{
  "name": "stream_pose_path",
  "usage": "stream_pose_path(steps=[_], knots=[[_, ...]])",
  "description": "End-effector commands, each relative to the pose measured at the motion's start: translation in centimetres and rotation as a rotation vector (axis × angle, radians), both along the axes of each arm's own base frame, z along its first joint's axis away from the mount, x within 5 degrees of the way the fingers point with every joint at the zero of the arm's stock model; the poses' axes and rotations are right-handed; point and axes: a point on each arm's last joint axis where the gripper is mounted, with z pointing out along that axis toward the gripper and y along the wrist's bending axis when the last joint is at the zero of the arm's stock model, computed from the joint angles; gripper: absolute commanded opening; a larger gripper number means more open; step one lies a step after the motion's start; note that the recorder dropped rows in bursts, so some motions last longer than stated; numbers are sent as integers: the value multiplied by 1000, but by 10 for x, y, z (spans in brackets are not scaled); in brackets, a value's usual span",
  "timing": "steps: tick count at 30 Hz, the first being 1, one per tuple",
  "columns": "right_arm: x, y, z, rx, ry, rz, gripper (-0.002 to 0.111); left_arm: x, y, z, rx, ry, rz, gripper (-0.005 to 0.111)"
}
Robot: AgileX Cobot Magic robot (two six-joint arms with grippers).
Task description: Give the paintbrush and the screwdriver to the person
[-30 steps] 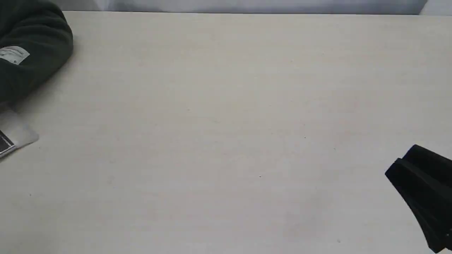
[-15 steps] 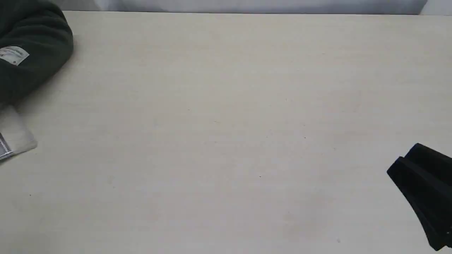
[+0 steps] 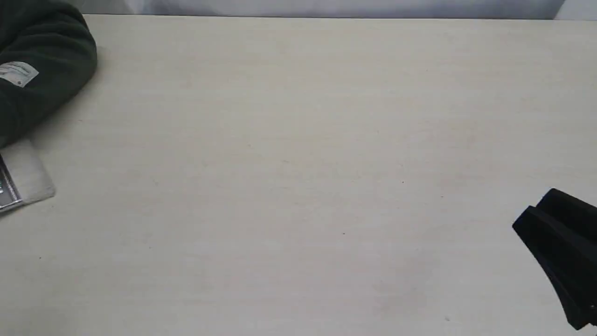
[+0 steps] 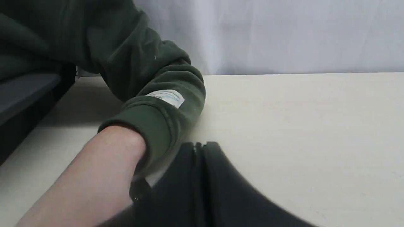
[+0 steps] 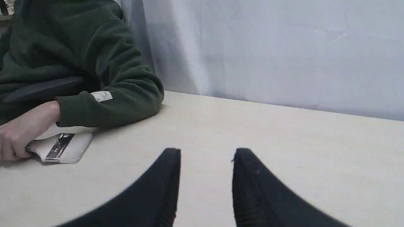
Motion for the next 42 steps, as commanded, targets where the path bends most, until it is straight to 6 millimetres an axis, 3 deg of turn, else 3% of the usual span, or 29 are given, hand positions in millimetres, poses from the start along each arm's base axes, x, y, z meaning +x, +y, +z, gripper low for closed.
stream_pose_path(steps=[1, 16, 42], knots=[[0, -5, 1, -30, -53, -58, 30, 0, -1, 0, -4, -12, -9, 0], [7, -31, 4, -77, -96, -484, 30, 0, -1, 0, -6, -11, -9, 0], [8, -33, 4, -125, -107, -525, 30, 0, -1, 0, -6, -11, -9, 0]])
